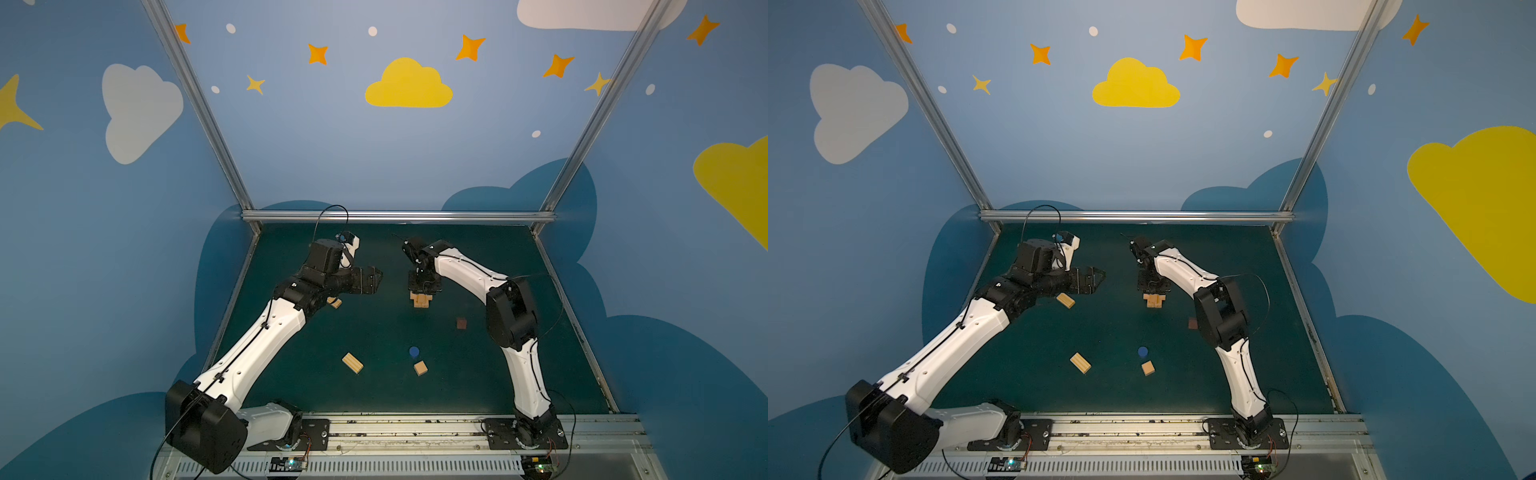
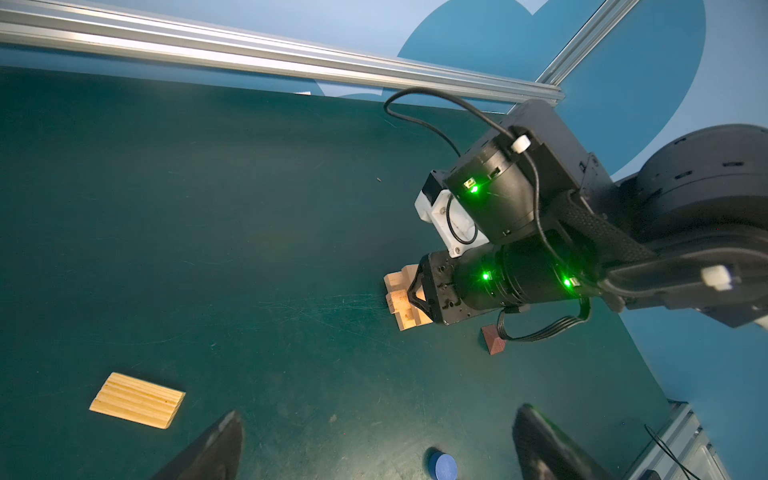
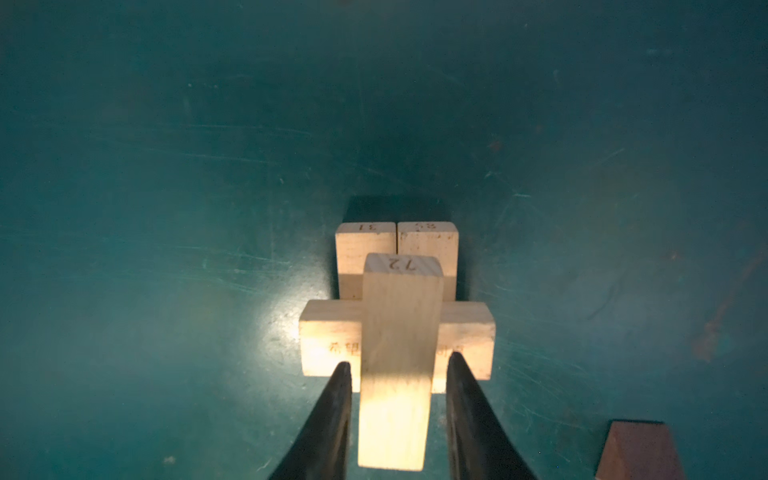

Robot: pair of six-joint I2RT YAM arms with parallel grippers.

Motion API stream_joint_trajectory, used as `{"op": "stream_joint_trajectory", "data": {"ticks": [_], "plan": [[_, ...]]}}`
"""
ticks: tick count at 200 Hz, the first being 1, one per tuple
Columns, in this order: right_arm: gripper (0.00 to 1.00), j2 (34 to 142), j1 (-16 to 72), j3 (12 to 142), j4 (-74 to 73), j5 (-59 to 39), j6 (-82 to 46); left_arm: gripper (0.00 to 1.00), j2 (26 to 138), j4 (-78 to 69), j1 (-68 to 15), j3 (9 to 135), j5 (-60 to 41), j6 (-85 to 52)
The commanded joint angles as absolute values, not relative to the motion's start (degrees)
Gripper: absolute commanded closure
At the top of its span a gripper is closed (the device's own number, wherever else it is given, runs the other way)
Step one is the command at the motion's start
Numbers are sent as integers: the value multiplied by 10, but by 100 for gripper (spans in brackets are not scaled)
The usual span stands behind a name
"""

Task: Build the wood block tower
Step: 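Lower the plank upright onto the printed block with the right gripper, then open the right gripper and raise it off the standing plank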

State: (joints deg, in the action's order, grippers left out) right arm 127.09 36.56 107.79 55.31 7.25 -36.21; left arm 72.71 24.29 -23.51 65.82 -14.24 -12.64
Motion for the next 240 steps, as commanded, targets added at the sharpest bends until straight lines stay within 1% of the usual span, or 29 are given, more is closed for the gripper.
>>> {"op": "stream_joint_trajectory", "data": {"ticks": [1, 38, 93, 153, 199, 240], "plan": [[67, 1282, 363, 1092, 570, 71, -364, 0, 729, 251, -232, 673, -141, -121], [70, 1280, 363, 1091, 571, 73, -361, 0, 728, 252, -232, 673, -139, -121], [78, 1279, 363, 1092, 572, 76, -359, 0, 727, 251, -232, 673, -140, -121], [77, 1278, 363, 1092, 573, 73, -356, 0, 726, 251, -232, 672, -139, -121], [71, 1278, 363, 1095, 575, 69, -352, 0, 727, 251, -232, 672, -138, -121], [73, 1278, 363, 1096, 577, 68, -350, 0, 728, 251, -233, 673, -138, -121]]}}
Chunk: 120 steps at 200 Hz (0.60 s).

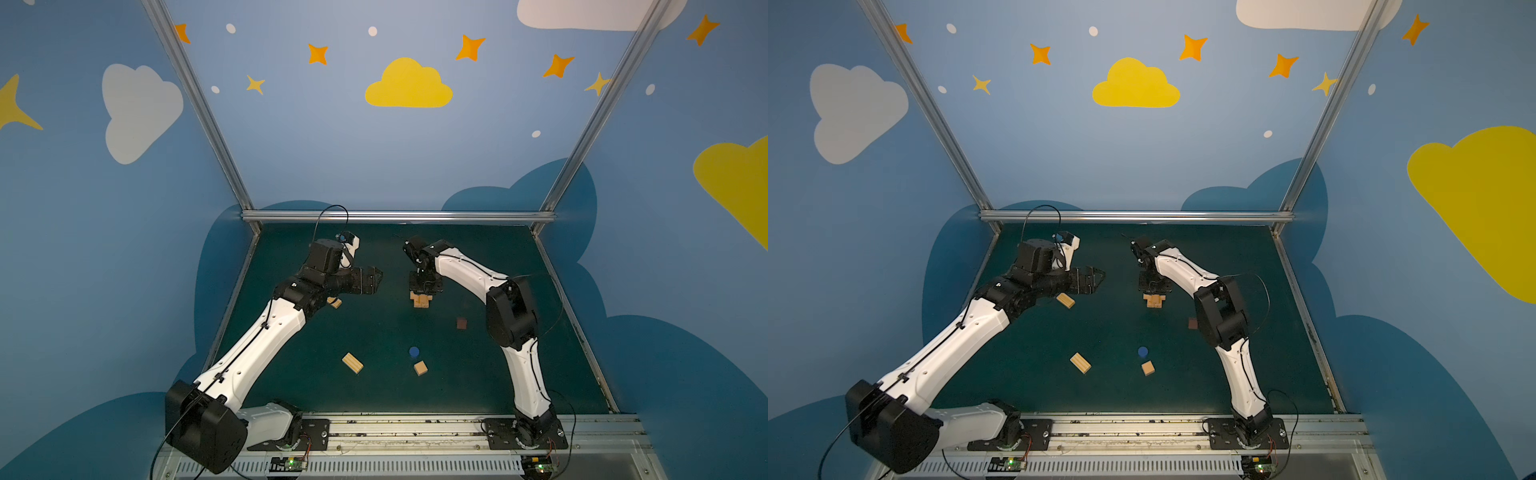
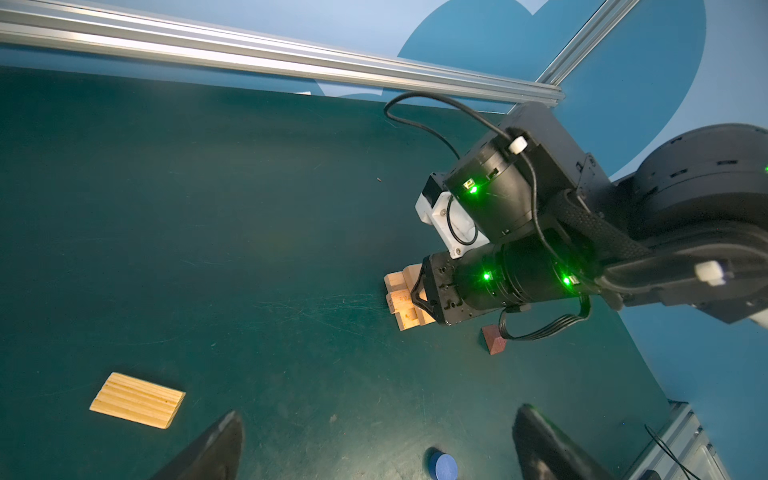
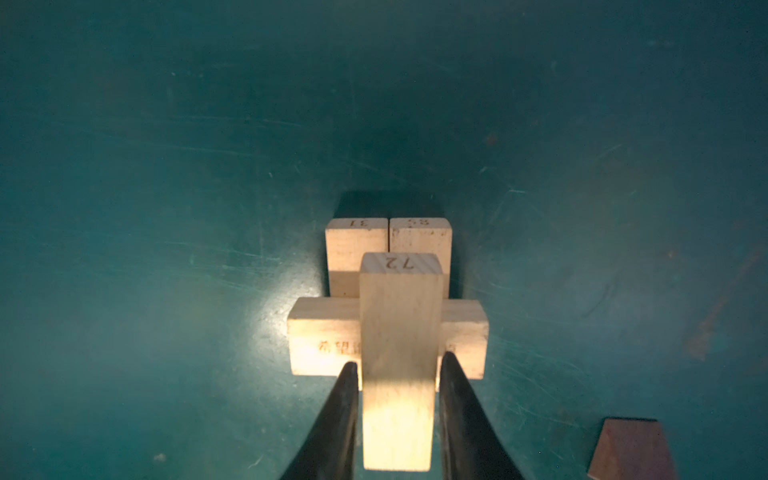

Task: Build the wood block tower
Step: 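Open the right gripper and raise it off the standing plank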

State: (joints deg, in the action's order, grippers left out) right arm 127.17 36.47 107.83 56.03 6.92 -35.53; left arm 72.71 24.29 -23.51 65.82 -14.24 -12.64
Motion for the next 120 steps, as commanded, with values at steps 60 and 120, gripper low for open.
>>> {"op": "stream_joint_trajectory", "data": {"ticks": [60, 120], "plan": [[72, 1278, 363, 1098, 579, 66, -348, 0, 728, 251, -232, 673, -140, -122], [62, 1271, 364, 1098, 578, 67, -347, 0, 729, 251, -232, 672, -140, -122]]}}
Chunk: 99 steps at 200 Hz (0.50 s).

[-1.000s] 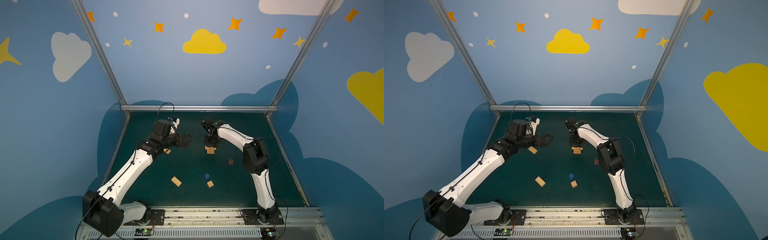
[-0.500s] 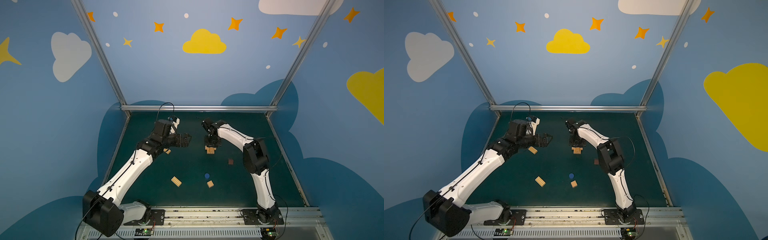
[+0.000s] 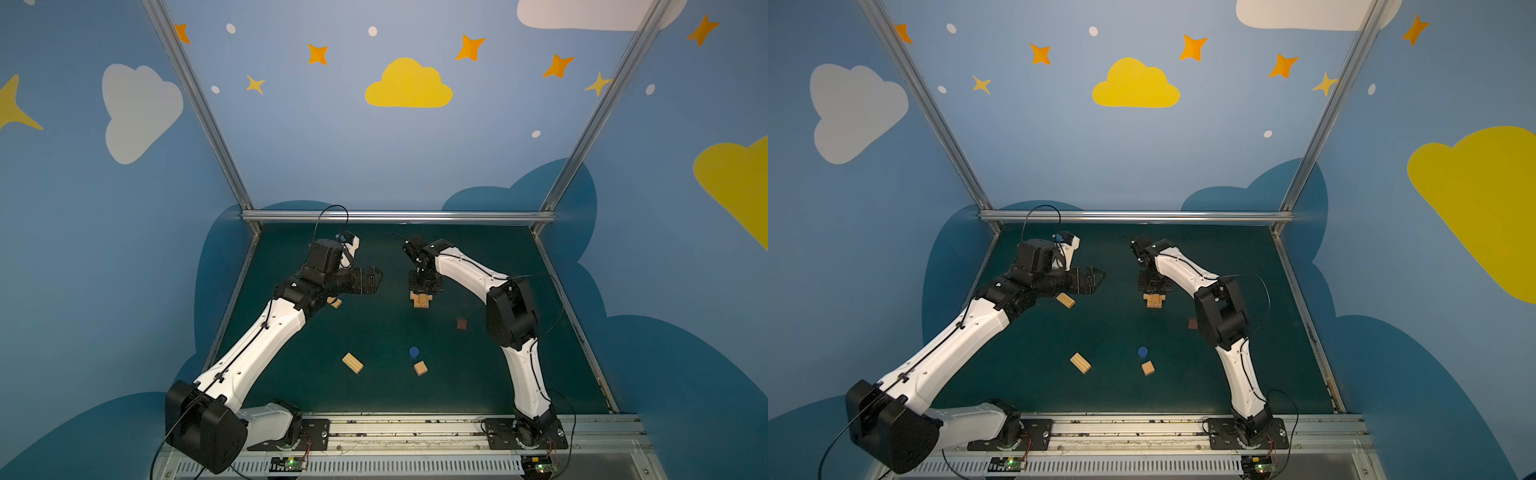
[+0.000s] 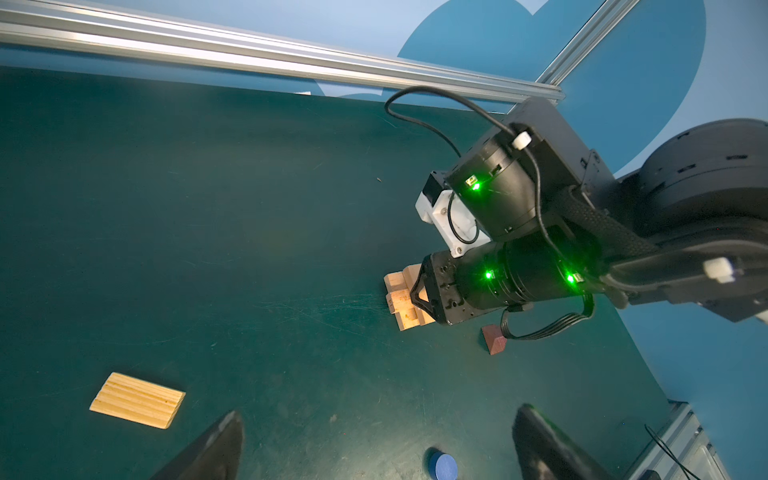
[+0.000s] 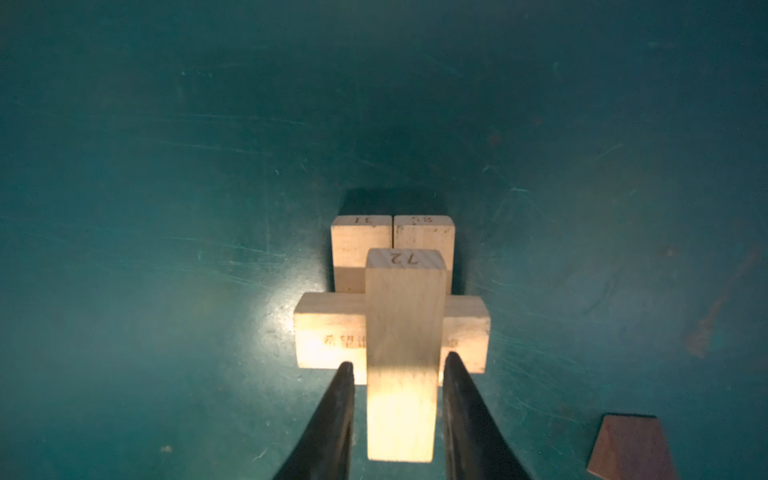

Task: Build the wood block tower
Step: 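Open the right gripper and raise it off the standing plank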

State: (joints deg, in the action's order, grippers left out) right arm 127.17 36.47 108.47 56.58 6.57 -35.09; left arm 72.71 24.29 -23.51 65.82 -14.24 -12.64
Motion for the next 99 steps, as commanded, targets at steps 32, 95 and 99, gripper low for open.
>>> {"op": "stream_joint_trajectory", "data": {"ticks": [32, 95, 99], "plan": [[42, 1260, 366, 1106, 581, 54, -336, 0, 727, 251, -233, 673, -139, -122], [27, 1220, 376, 1109, 603, 72, -336, 0, 720, 248, -233, 670, -133, -121], [26, 1216, 377, 1109, 605, 73, -335, 0, 719, 248, -233, 670, -130, -121]]}}
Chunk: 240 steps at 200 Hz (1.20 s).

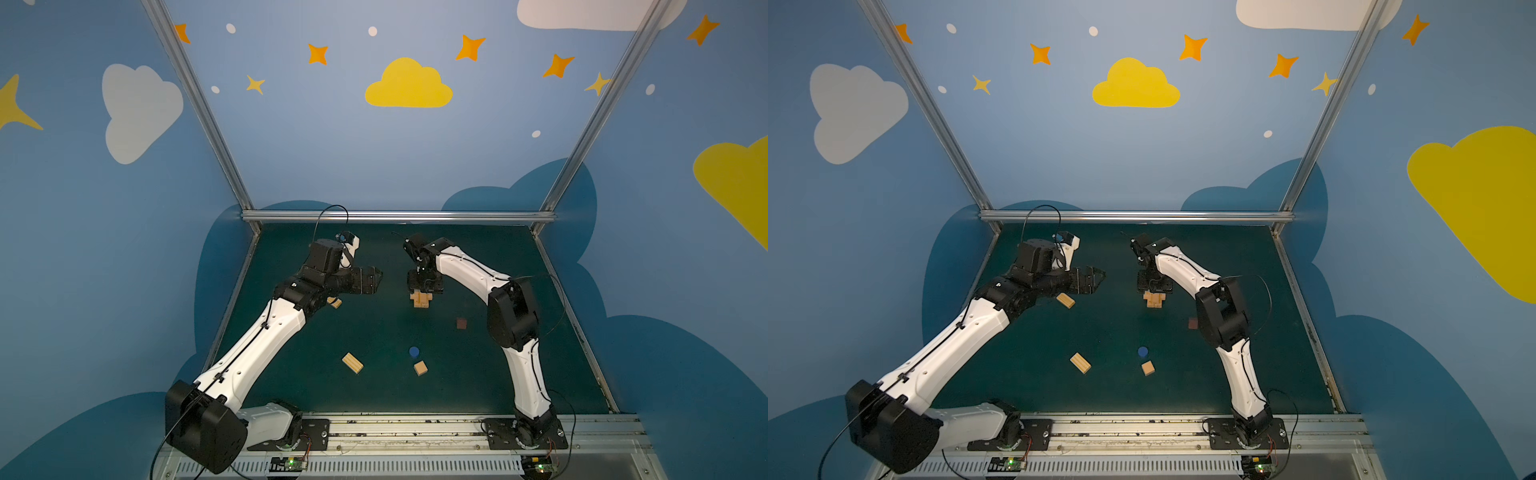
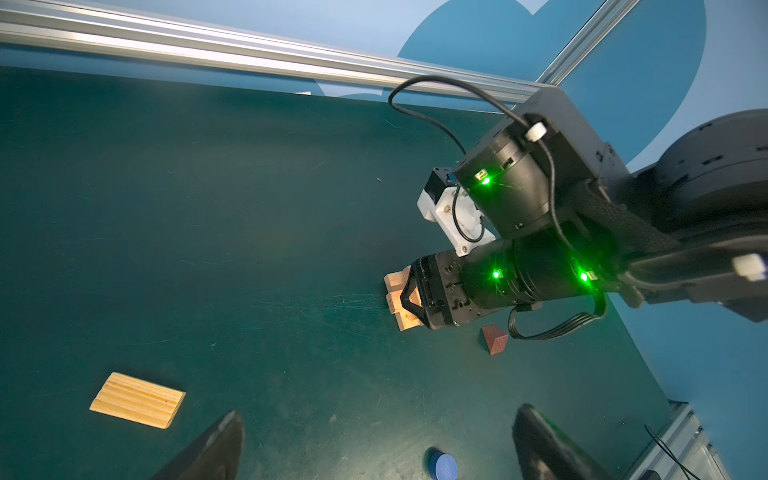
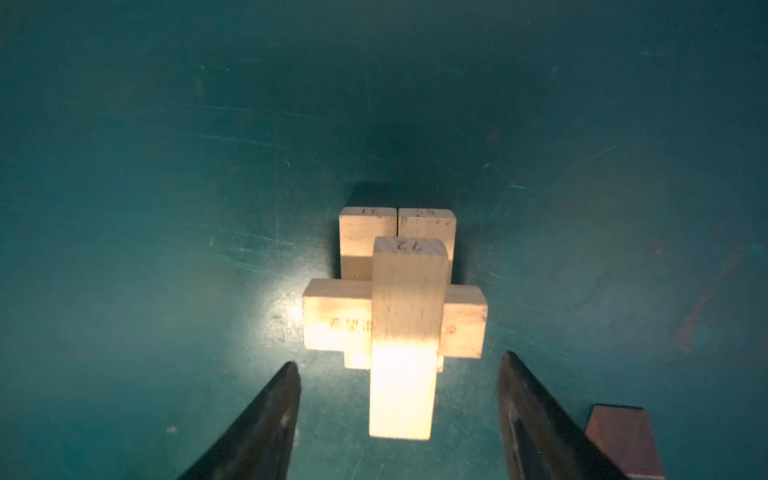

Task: Build the wood block tower
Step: 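Open the right gripper and raise it off the standing plank, then move the left gripper over the loose pale block while the right gripper draws back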

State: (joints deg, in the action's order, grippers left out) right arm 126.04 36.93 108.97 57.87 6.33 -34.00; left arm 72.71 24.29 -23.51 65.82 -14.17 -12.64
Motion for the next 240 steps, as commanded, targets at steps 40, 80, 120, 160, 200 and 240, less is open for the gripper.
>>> {"op": "stream_joint_trajectory", "data": {"ticks": [40, 80, 120, 160, 200, 240], "plan": [[24, 1156, 391, 1075, 611, 94, -336, 0, 715, 248, -233, 668, -106, -114], [24, 1033, 397, 952, 556, 104, -348, 0, 723, 245, -233, 668, -108, -120], [24, 904, 395, 815, 503, 113, -346, 0, 726, 246, -233, 668, -106, -120], [27, 836, 385, 737, 467, 121, -346, 0, 732, 250, -234, 668, -97, -113], [31, 797, 382, 702, 409, 120, -332, 0, 740, 252, -230, 667, -71, -100], [37, 770, 379, 686, 396, 139, -306, 1, 759, 250, -203, 667, -67, -103]]}}
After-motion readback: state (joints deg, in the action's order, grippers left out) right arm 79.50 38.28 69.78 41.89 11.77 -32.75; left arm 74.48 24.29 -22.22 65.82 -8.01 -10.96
